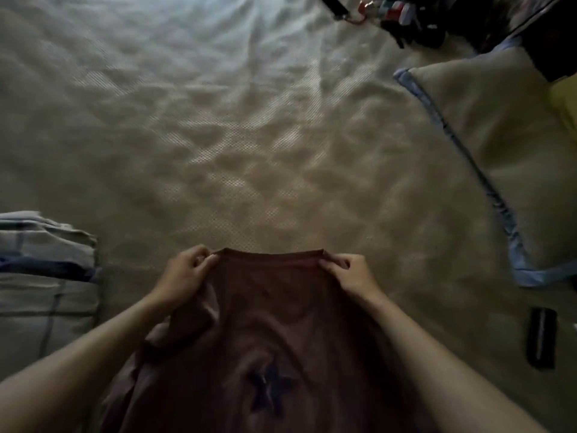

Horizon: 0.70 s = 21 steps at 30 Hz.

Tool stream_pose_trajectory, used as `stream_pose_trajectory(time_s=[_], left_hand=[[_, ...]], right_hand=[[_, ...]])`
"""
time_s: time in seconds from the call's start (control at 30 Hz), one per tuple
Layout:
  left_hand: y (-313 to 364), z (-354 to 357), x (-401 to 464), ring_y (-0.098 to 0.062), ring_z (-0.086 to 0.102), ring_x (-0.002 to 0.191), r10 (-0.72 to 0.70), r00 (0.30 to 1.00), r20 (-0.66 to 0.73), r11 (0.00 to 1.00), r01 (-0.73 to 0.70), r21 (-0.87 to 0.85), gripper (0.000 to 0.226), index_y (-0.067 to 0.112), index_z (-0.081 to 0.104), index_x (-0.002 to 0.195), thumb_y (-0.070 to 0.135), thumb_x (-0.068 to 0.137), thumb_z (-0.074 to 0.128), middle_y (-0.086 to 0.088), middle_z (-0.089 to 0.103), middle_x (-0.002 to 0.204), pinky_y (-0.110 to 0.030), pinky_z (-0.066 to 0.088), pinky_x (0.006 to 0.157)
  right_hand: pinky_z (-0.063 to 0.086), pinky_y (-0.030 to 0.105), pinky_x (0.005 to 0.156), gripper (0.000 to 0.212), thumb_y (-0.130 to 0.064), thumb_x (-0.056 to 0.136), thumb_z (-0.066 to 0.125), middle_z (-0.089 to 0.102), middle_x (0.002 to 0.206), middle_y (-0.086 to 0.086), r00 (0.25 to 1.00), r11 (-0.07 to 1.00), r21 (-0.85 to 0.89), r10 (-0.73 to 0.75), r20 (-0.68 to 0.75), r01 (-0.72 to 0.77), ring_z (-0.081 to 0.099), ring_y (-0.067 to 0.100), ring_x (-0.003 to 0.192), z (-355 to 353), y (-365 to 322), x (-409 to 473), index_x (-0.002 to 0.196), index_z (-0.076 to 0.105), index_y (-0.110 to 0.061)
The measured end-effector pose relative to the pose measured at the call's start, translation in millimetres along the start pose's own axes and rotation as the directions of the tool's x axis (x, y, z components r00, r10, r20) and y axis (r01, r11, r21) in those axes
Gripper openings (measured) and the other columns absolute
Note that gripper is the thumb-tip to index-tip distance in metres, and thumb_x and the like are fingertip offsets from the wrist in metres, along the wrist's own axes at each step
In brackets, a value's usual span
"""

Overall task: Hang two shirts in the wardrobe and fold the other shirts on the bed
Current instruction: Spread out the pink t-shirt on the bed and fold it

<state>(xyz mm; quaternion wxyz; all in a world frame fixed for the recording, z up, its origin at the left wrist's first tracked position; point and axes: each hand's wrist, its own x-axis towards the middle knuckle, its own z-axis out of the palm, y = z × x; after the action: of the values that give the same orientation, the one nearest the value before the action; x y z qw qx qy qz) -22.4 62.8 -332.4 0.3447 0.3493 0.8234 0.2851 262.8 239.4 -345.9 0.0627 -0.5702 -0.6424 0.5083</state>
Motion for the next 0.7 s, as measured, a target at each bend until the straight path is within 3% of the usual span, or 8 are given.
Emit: stream_pose_trajectory(time_s=[0.1, 0.17, 0.27, 0.4, 0.53, 0.6, 0.67, 0.7], left_hand=[[-3.3, 3.7, 53.8, -0.021, 0.054, 0.072, 0.024, 0.999, 0.027, 0.997, -0.026, 0.078, 0.021, 0.01, 0.066, 0.084, 0.028, 0.096, 0.066, -0.014, 0.063, 0.077, -0.033, 0.039, 0.065], [0.4, 5.5, 83.6, -0.021, 0.053, 0.077, 0.038, 0.999, 0.039, 0.989, -0.043, 0.141, 0.02, 0.012, 0.064, 0.083, 0.028, 0.096, 0.065, -0.01, 0.059, 0.079, -0.031, 0.036, 0.065], [8.5, 5.7, 125.2, -0.022, 0.054, 0.084, 0.057, 0.996, -0.067, 0.981, -0.043, 0.19, 0.018, 0.018, 0.062, 0.086, 0.032, 0.096, 0.065, -0.007, 0.058, 0.085, -0.028, 0.035, 0.071], [27.6, -0.1, 167.8, -0.03, 0.06, 0.106, 0.053, 0.973, -0.226, 0.965, 0.008, 0.261, 0.021, 0.015, 0.065, 0.104, 0.035, 0.098, 0.061, -0.011, 0.066, 0.109, -0.034, 0.043, 0.085], [49.5, 6.7, 166.0, -0.04, 0.046, 0.127, 0.093, 0.933, -0.347, 0.815, 0.128, 0.565, 0.037, 0.015, 0.051, 0.129, 0.028, 0.095, 0.057, -0.02, 0.048, 0.136, -0.053, 0.037, 0.103], [63.7, 30.5, 139.8, -0.041, 0.047, 0.124, 0.39, 0.9, -0.195, 0.681, -0.139, 0.719, 0.048, 0.016, 0.046, 0.137, 0.018, 0.089, 0.055, -0.02, 0.046, 0.139, -0.054, 0.035, 0.102], [74.0, 76.3, 99.4, -0.037, 0.05, 0.125, 0.609, 0.784, 0.122, 0.531, -0.517, 0.672, 0.055, 0.018, 0.046, 0.143, 0.026, 0.089, 0.049, -0.014, 0.049, 0.143, -0.052, 0.035, 0.106], [75.2, 104.2, 79.9, -0.034, 0.049, 0.131, 0.634, 0.735, 0.239, 0.49, -0.621, 0.612, 0.06, 0.019, 0.046, 0.146, 0.034, 0.088, 0.045, -0.011, 0.049, 0.147, -0.051, 0.033, 0.111]], right_hand=[[0.029, 0.03, 0.052, 0.038, -0.033, 0.091, 0.07, 0.051, 0.057, 0.007, 0.998, 0.991, -0.118, -0.063, -0.014, 0.061, 0.045, 0.011, 0.061, 3.4, -16.5, 45.1, 0.065, 0.066, -0.005], [0.029, 0.034, 0.051, 0.04, -0.035, 0.093, 0.067, 0.053, 0.061, 0.013, 0.988, 0.965, -0.236, -0.136, -0.074, 0.115, 0.048, 0.016, 0.061, 6.8, -23.7, 73.5, 0.073, 0.068, 0.0], [0.031, 0.036, 0.055, 0.046, -0.041, 0.091, 0.066, 0.051, 0.059, 0.005, 0.967, 0.945, -0.302, -0.184, -0.176, 0.125, 0.05, 0.021, 0.064, 14.5, -34.8, 114.6, 0.072, 0.065, 0.001], [0.047, 0.039, 0.067, 0.049, -0.054, 0.085, 0.063, 0.065, 0.069, 0.004, 0.939, 0.939, -0.304, -0.242, -0.243, 0.163, 0.059, 0.024, 0.073, 11.8, -59.7, 168.3, 0.075, 0.068, -0.006], [0.037, 0.03, 0.059, 0.057, -0.071, 0.073, 0.071, 0.054, 0.064, -0.002, 0.994, 0.954, -0.278, -0.11, 0.02, 0.112, 0.049, 0.013, 0.061, -18.9, -74.2, 158.0, 0.063, 0.06, -0.016], [0.042, 0.027, 0.059, 0.062, -0.074, 0.063, 0.076, 0.064, 0.066, -0.005, 0.972, 0.943, -0.332, 0.076, 0.222, 0.002, 0.056, 0.01, 0.058, -50.5, -71.5, 132.4, 0.068, 0.068, -0.013], [0.05, 0.032, 0.066, 0.054, -0.061, 0.06, 0.085, 0.073, 0.072, -0.002, 0.85, 0.888, -0.442, 0.326, 0.415, -0.125, 0.068, 0.015, 0.064, -82.6, -53.9, 109.1, 0.074, 0.074, -0.011], [0.052, 0.036, 0.074, 0.058, -0.056, 0.052, 0.091, 0.076, 0.082, 0.004, 0.764, 0.84, -0.512, 0.447, 0.466, -0.179, 0.072, 0.021, 0.077, -98.2, -40.0, 99.3, 0.082, 0.077, -0.009]])
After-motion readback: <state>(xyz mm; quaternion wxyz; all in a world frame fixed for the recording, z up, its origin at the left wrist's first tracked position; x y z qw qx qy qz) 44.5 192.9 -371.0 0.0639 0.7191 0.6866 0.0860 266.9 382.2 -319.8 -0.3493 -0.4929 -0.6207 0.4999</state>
